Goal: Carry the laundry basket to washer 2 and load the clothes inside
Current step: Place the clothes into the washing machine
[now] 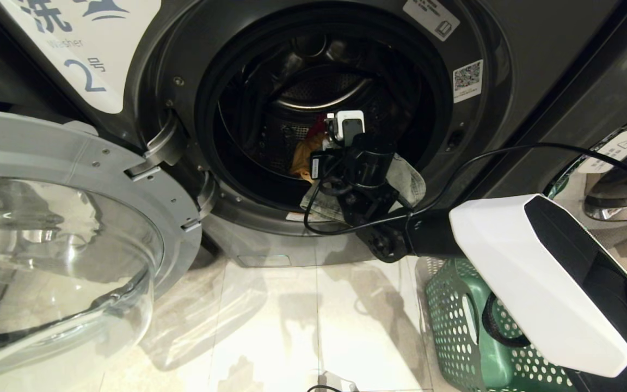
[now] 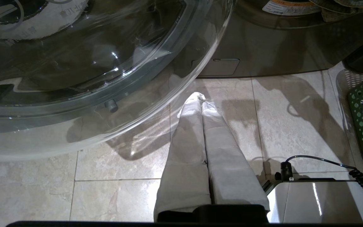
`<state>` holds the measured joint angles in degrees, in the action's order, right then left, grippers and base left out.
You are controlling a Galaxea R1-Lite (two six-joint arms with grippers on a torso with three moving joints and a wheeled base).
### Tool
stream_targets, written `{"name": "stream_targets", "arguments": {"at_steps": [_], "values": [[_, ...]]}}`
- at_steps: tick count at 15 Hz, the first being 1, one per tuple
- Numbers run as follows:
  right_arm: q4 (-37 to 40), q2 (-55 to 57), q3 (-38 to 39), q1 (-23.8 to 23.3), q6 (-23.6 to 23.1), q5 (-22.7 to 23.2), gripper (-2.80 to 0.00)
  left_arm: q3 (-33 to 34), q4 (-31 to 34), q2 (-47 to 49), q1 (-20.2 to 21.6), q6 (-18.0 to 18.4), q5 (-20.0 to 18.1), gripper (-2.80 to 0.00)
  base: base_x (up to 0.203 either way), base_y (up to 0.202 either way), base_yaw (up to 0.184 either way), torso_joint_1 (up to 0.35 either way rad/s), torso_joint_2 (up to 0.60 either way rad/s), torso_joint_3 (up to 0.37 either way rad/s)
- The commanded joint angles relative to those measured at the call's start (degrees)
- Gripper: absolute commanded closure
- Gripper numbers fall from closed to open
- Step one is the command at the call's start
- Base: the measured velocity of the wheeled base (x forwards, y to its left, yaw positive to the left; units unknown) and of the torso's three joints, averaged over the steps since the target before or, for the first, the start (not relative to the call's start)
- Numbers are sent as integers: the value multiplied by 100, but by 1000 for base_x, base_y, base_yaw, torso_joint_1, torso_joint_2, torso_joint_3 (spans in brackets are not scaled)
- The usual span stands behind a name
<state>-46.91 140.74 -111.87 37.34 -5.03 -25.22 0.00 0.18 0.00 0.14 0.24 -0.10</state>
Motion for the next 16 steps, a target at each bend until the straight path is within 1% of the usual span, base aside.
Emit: {"name": "stream_targets", "arguments": {"at_steps": [1, 13, 16], "values": [[-29, -11, -1, 1, -6, -18, 0, 0, -1, 9, 3, 2, 1, 0, 0, 0, 0, 0, 0, 0], [-29, -55, -1, 10, -90, -3, 0, 0, -1, 9, 3, 2, -8, 0, 0, 0, 0, 0, 0, 0], [-29, -55, -1, 10, -173, 0, 0, 0, 8, 9, 3, 2, -7, 0, 0, 0, 0, 3, 2, -106]]}}
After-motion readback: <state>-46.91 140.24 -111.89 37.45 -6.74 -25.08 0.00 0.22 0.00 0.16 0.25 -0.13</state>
